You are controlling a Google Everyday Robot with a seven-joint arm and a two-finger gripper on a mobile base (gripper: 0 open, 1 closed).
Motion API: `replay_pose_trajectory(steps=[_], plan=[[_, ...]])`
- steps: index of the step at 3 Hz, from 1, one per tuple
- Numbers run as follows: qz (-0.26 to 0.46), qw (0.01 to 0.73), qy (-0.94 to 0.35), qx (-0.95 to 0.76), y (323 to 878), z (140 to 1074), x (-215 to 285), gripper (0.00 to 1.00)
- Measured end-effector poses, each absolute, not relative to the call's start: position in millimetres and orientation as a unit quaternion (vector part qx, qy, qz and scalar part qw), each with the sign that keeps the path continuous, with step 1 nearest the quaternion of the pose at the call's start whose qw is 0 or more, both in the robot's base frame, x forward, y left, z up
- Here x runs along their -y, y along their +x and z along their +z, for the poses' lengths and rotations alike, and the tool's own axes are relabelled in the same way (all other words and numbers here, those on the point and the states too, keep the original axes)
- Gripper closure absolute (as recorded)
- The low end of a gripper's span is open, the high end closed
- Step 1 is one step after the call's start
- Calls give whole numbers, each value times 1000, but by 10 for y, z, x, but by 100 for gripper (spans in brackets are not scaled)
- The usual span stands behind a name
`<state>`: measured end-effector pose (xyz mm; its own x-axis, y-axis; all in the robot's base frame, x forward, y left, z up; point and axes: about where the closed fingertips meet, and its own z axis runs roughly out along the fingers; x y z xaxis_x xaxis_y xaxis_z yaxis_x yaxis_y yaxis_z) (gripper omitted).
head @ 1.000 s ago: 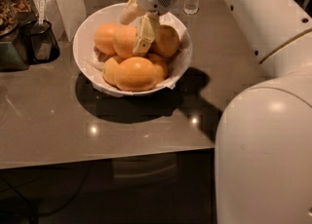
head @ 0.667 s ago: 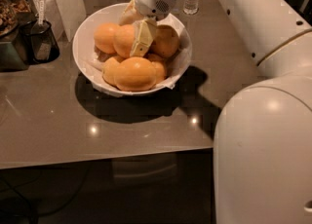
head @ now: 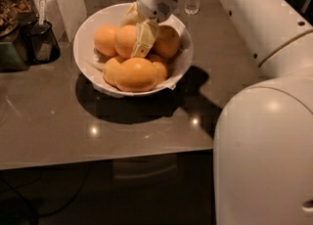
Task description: Pick orange from white bowl
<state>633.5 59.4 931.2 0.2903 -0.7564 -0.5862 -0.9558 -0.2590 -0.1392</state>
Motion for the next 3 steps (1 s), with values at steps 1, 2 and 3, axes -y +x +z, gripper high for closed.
replay_pose_trajectory(steps=[1,2,3], plan=[[206,241,-766,-559,6335,9332,-593,92],[180,246,-765,-567,6251,9437,-495,100],[142,251,-770,-569,6142,9641,-419,100]])
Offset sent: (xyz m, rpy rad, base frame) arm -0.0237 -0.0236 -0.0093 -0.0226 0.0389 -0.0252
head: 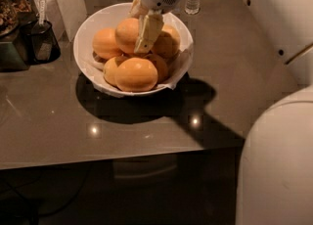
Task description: Pick orange from white bowl
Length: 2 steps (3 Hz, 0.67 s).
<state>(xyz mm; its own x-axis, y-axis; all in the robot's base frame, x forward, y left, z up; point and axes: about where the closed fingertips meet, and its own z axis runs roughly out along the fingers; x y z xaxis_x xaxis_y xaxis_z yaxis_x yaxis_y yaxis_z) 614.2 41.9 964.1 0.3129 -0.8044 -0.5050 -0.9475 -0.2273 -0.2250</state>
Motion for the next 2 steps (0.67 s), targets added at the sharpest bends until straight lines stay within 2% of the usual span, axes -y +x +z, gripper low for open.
replay_pose_trajectory(steps=[1,2], plan=[[132,255,-758,-585,6095,9665,-277,100],[153,287,-756,-568,6033,9786,-176,100]])
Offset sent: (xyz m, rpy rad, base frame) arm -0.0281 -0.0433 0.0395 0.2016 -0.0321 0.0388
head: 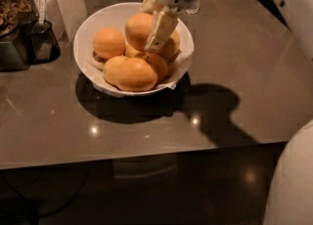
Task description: Pick orange from white bowl
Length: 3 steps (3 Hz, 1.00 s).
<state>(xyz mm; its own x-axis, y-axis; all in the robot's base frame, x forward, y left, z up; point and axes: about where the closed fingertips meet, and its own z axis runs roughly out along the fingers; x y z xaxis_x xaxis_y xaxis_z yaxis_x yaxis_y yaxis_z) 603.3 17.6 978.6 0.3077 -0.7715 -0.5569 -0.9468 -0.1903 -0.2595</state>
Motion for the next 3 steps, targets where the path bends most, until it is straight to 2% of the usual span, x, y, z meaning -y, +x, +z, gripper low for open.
replay_pose_trajectory(steps=[2,3], plan=[[229,421,-715,-508,5580,10127,235,100],[236,468,-677,-517,5368,10152,603,100]])
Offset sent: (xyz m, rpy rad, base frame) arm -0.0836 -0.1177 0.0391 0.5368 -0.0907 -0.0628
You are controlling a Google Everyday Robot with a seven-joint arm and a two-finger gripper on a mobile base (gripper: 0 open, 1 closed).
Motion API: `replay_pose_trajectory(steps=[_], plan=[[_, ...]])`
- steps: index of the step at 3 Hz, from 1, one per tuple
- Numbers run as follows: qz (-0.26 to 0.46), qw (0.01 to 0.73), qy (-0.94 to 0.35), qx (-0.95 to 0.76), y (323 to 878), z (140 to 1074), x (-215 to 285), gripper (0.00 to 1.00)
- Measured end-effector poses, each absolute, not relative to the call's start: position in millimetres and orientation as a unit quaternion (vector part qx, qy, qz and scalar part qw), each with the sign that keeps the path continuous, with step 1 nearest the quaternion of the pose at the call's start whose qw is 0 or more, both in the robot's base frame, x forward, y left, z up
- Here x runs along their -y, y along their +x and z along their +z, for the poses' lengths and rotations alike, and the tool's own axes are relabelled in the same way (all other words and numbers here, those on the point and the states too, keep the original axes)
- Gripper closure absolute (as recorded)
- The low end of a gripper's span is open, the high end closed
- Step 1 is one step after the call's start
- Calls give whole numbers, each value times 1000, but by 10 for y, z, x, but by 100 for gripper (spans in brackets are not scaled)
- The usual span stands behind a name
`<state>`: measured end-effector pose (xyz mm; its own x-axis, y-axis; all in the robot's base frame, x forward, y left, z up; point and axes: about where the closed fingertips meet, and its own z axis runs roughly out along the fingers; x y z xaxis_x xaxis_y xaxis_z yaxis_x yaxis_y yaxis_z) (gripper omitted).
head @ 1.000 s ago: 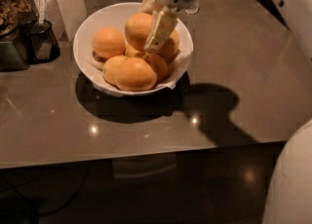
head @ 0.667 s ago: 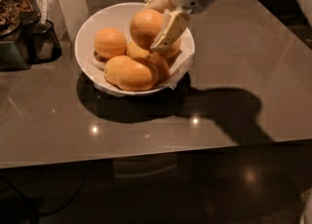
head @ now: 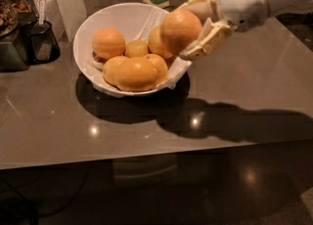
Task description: Pick orange from white bowl
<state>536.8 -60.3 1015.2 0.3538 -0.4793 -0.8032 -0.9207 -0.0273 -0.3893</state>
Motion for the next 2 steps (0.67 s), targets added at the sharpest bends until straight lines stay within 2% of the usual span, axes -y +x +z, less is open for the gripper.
replay_pose_trajectory(steps=[2], plan=[[227,500,-644,-533,5234,10161,908,100]])
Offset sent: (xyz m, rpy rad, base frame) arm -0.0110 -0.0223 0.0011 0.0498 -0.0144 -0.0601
